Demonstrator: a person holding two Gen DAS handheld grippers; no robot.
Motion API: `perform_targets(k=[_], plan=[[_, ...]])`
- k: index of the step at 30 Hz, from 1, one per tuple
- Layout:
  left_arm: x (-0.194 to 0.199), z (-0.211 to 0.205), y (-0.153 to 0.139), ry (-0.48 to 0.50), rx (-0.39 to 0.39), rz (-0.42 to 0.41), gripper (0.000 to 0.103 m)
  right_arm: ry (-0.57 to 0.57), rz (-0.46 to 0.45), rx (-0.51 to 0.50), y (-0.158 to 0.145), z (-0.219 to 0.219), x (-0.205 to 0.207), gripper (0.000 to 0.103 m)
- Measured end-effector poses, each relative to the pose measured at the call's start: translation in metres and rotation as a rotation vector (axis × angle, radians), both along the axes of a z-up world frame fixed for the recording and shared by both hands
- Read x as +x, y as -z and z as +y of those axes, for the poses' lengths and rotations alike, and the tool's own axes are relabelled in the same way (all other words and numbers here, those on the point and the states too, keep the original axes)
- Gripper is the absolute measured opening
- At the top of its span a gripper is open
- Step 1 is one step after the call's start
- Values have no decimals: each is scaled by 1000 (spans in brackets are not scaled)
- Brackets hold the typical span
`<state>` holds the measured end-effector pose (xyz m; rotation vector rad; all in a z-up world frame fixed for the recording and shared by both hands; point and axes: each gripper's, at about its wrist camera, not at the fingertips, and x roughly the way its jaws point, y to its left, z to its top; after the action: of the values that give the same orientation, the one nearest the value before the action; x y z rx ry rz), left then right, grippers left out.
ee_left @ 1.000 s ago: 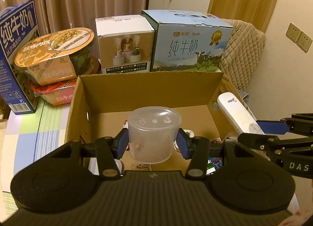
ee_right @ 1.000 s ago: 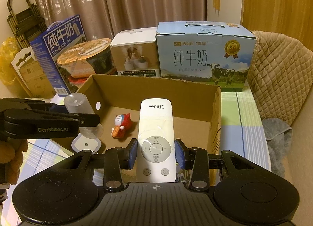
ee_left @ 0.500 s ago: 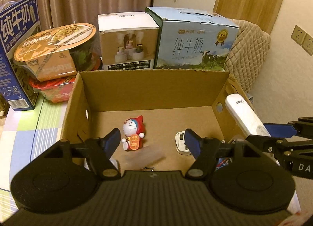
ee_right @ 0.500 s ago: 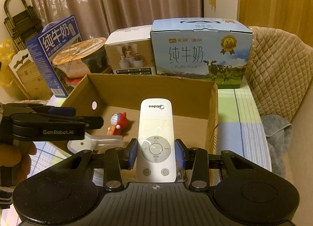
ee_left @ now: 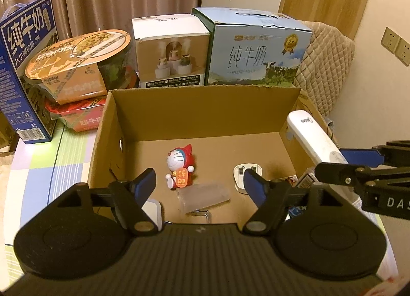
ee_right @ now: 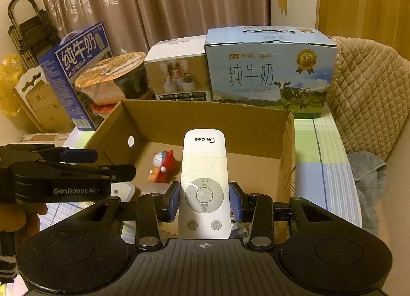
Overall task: Organize rigid objects
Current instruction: 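Open the left gripper releasing the cup while the right gripper releases the remote into the box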
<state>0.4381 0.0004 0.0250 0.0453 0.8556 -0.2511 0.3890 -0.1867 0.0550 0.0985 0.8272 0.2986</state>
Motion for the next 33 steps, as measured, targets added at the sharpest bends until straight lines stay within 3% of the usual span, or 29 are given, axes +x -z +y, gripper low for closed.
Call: perform_targets(k=[23,27,29,30,31,33], plan=[[1,4,6,0,3,10,78,27,29,41,17,1,15,37],[0,4,4,1,1,6,80,52,0,70,19,-3,16,38],[-1,4,3,3,-1,4,82,52,-6,83,18,-6,17,51],[-2,4,3,2,-1,1,83,59,-16,84,17,-8,15,70],[-3,4,2,3,0,-2,85,69,-35,86,15,-11,12,76],[-6,4,1,2,2,-8,90,74,-52,93,13,-17,7,76]])
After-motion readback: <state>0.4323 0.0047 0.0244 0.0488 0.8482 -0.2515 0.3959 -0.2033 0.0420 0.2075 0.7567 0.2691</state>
